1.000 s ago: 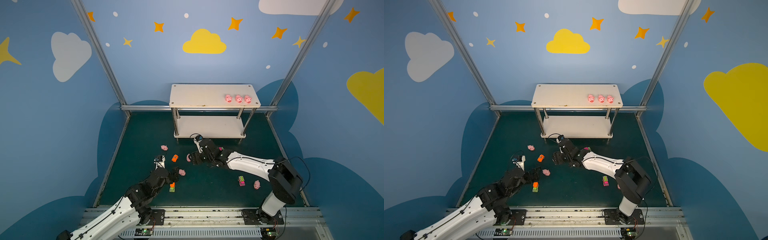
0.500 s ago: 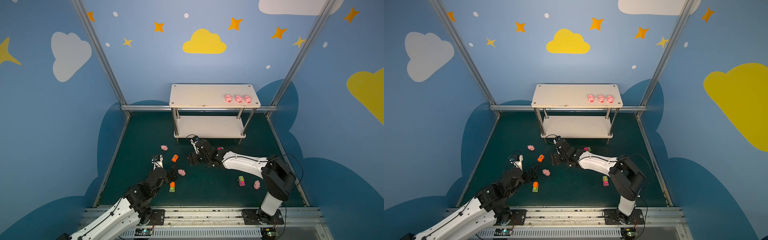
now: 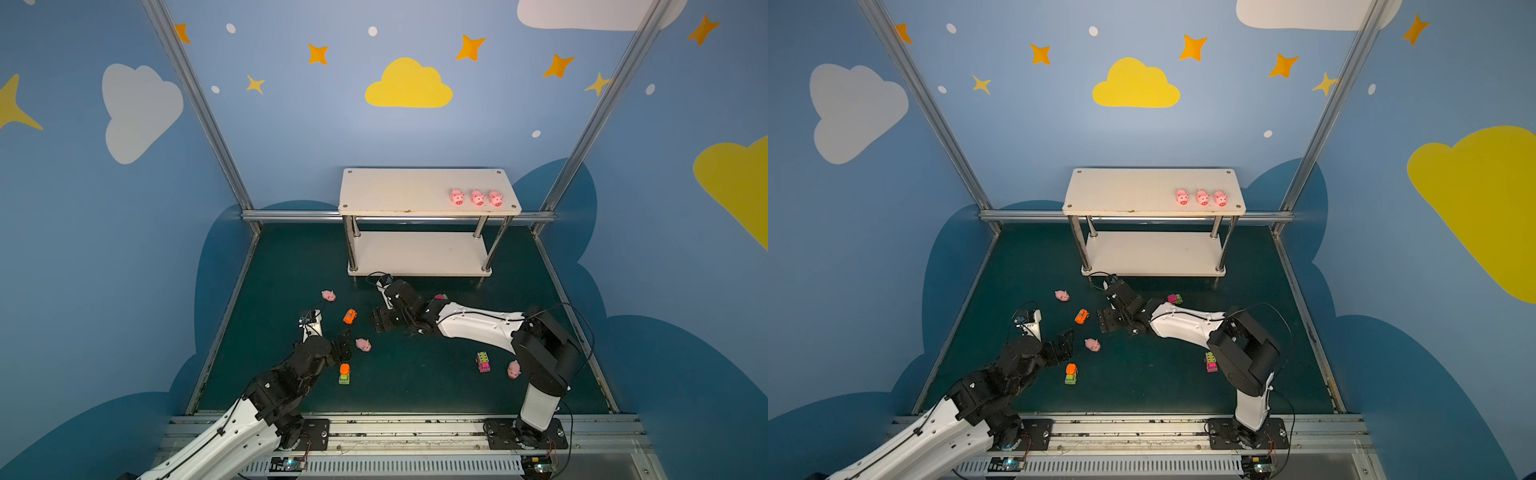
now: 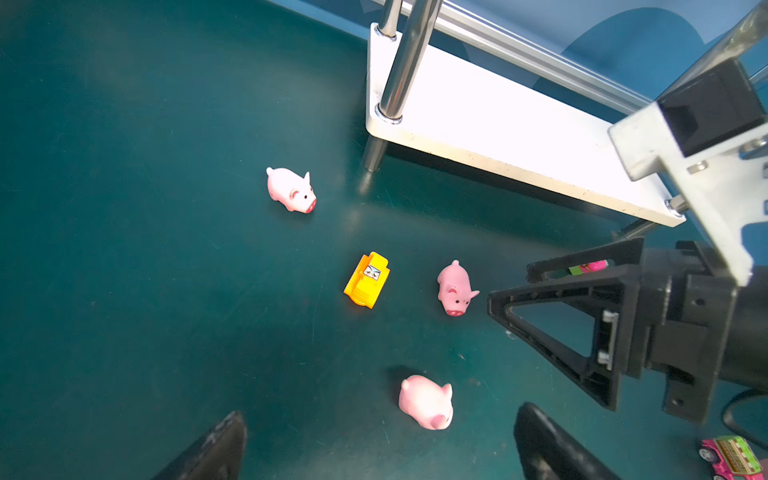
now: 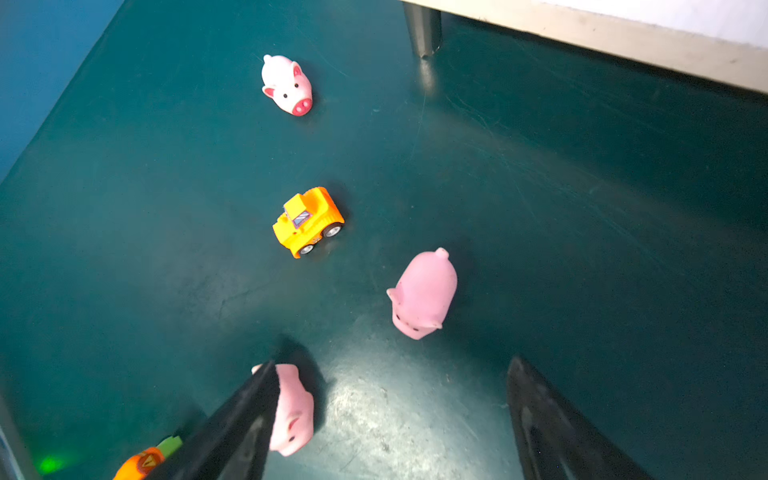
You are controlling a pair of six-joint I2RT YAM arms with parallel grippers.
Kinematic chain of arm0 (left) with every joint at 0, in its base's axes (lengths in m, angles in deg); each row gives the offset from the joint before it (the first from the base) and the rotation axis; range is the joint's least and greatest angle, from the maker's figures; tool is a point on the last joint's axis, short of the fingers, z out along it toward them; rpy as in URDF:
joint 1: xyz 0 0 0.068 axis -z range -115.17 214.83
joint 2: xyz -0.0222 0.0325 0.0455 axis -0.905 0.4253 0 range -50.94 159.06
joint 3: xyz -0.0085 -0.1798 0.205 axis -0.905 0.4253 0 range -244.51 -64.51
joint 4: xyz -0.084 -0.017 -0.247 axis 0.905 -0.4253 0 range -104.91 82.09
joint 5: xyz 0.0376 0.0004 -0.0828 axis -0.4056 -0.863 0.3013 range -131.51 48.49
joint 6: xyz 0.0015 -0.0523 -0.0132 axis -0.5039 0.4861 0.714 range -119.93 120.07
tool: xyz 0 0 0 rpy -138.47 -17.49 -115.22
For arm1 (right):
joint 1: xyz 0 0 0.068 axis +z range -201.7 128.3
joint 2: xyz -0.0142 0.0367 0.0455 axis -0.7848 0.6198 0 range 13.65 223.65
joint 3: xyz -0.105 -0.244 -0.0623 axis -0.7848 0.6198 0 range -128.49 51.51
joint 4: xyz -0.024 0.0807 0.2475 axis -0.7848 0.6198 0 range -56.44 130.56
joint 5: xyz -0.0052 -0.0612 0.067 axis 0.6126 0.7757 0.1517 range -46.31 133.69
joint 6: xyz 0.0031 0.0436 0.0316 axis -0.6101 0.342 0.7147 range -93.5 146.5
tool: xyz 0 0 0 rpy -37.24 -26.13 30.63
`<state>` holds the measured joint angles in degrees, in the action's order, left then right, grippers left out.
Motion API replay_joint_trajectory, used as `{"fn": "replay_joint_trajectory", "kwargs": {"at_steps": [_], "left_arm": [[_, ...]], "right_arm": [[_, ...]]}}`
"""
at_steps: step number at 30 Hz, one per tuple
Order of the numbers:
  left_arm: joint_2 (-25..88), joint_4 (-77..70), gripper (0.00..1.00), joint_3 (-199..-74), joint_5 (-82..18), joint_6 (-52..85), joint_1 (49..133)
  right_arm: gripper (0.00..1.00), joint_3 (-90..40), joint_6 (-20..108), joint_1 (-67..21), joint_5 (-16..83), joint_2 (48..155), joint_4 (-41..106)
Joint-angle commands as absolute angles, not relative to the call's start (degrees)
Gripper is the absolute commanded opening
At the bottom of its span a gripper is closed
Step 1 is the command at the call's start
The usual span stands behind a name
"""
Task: Place and organize the plastic toys onto the shelf
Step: 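Lower the right gripper onto the pink pig and close on it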
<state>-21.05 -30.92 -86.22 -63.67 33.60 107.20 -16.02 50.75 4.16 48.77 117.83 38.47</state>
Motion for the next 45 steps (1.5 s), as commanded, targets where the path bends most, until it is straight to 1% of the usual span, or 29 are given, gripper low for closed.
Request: {"fn": "replay_joint_trajectory", "kwargs": {"at_steps": [1, 27, 45], "left_arm": [[-20.82, -31.76, 1.0, -86.3, -63.89, 34.71, 106.93], [-27.16, -35.42, 1.0, -84.1, -63.57, 37.07, 106.58], [-30.25, -37.39, 1.0, -82.97, -63.58, 37.93, 106.31]], "right_arm": [[0.84, -17.1, 51.13, 4.46, 49.14, 118.77, 37.79], [0.84, -16.3, 53.57, 5.34, 51.55, 119.77, 36.08], [0.84, -17.05, 55.06, 5.87, 52.77, 122.6, 34.45]]}}
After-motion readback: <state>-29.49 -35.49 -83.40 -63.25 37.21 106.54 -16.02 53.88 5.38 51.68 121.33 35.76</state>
